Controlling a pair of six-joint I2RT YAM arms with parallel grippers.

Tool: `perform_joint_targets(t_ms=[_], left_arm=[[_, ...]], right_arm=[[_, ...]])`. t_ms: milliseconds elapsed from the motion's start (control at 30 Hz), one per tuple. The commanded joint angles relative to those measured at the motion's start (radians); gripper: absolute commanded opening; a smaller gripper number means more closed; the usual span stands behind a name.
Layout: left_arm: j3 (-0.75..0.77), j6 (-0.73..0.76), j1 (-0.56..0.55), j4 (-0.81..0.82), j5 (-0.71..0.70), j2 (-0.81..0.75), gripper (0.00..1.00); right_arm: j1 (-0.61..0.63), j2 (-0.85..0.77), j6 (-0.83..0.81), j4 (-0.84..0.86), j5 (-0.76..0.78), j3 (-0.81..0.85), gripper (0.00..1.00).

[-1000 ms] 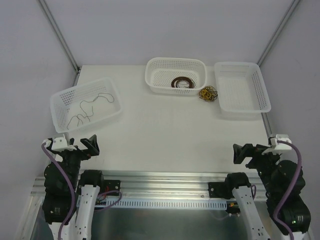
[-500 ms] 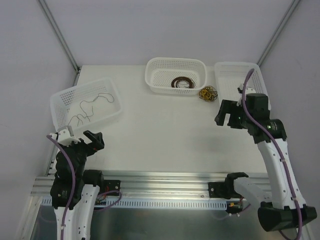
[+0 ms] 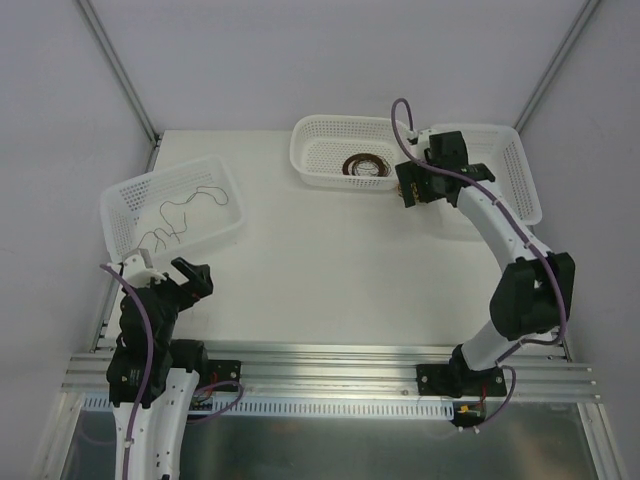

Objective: Untangle the cables

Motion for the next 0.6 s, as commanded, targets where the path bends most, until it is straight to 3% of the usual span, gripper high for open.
perform_joint_targets(t_ms=[0, 167, 567], left_arm=[[-0.007, -0.010, 0.010, 0.039, 0.004, 0.030, 0.99], [-0.004, -0.009, -0.004, 0.037, 0.009, 0.082, 0.99], [0.004, -0.016, -0.011, 0.034, 0.012, 0.111, 0.99]], right_arm=[[0.013, 0.100, -0.123, 0.099, 0.067, 0.098, 0.89], [0.025, 0.252, -0.178, 0.167, 0.092, 0.156, 0.79], [0.026, 0.494, -0.252, 0.274, 0.163, 0.202, 0.72]])
